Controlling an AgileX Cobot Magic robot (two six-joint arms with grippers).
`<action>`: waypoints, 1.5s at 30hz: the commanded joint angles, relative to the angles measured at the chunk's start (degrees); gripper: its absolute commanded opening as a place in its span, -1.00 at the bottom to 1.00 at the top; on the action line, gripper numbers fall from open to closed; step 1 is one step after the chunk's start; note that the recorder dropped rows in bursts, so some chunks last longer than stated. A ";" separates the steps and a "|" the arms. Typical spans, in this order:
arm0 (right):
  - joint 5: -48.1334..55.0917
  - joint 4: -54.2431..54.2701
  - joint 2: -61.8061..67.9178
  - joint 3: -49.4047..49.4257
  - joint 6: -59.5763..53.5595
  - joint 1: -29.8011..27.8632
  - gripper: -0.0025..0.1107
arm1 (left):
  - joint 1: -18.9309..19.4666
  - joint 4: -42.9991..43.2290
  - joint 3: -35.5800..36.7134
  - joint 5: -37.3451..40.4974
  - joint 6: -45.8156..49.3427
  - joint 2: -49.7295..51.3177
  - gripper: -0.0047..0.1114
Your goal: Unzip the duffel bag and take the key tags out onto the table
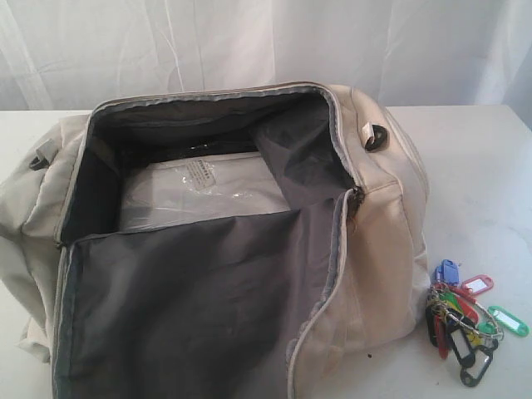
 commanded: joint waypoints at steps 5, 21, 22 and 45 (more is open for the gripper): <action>-0.46 -0.13 -0.29 0.39 0.09 -0.65 -0.96 | 1.58 -0.76 7.07 1.70 -1.77 -4.70 -0.92; -0.33 -0.13 -0.29 0.39 0.09 -0.65 -0.96 | 1.58 -0.76 7.07 4.66 1.66 -4.70 -0.92; -0.33 -0.13 -0.29 0.39 0.09 -0.65 -0.96 | 1.58 -0.76 7.07 4.66 1.66 -4.70 -0.92; -0.33 -0.25 -0.29 0.39 -0.35 -0.65 -0.96 | 1.58 -0.76 7.07 4.56 1.76 -4.70 -0.92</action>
